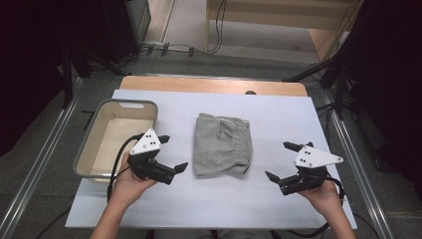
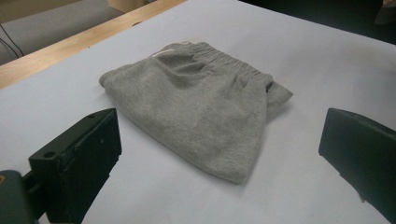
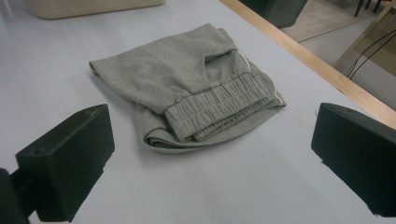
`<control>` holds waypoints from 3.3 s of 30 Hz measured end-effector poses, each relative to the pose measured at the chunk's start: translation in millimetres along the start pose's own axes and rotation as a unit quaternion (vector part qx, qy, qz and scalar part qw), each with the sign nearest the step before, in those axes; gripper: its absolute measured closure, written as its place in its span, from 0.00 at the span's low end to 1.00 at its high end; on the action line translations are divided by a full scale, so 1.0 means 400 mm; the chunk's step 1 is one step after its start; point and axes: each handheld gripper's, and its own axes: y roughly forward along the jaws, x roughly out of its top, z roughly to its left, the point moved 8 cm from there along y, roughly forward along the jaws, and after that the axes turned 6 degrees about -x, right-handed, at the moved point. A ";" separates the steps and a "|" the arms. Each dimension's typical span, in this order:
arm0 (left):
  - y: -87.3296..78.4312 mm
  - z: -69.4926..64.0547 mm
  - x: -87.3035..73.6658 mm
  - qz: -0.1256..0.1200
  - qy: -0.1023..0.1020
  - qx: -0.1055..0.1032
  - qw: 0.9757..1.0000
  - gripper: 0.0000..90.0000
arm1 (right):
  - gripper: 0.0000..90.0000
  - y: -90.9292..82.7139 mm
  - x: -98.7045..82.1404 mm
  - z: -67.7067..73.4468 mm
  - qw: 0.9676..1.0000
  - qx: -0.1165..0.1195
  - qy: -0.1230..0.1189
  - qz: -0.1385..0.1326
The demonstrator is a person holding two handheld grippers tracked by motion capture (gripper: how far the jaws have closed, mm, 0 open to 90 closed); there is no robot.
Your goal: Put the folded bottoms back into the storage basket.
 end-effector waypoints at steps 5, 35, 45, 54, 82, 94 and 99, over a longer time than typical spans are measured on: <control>-0.002 -0.002 0.001 -0.004 -0.002 0.000 1.000 0.00 | 0.00 -0.001 -0.005 -0.008 1.000 -0.008 0.006 0.001; -0.008 -0.001 -0.007 0.000 -0.003 0.003 1.000 0.00 | 0.00 0.067 -0.015 0.034 0.998 -0.009 -0.061 0.032; -0.006 -0.002 -0.008 0.001 -0.003 0.002 1.000 0.00 | 0.00 0.098 -0.027 0.058 0.995 -0.005 -0.088 0.048; -0.005 -0.002 -0.009 0.003 -0.004 0.001 1.000 0.00 | 0.00 0.129 -0.041 0.077 0.991 -0.005 -0.114 0.065; 0.003 -0.003 -0.014 0.007 -0.006 -0.003 1.000 0.00 | 0.05 0.203 -0.071 0.107 0.986 0.001 -0.142 0.089; 0.005 -0.002 -0.016 0.009 -0.006 -0.003 1.000 0.00 | 0.10 0.239 -0.089 0.117 0.984 0.009 -0.148 0.098; 0.009 -0.001 -0.018 0.009 -0.008 -0.004 1.000 0.00 | 0.13 0.252 -0.096 0.121 0.984 0.008 -0.150 0.101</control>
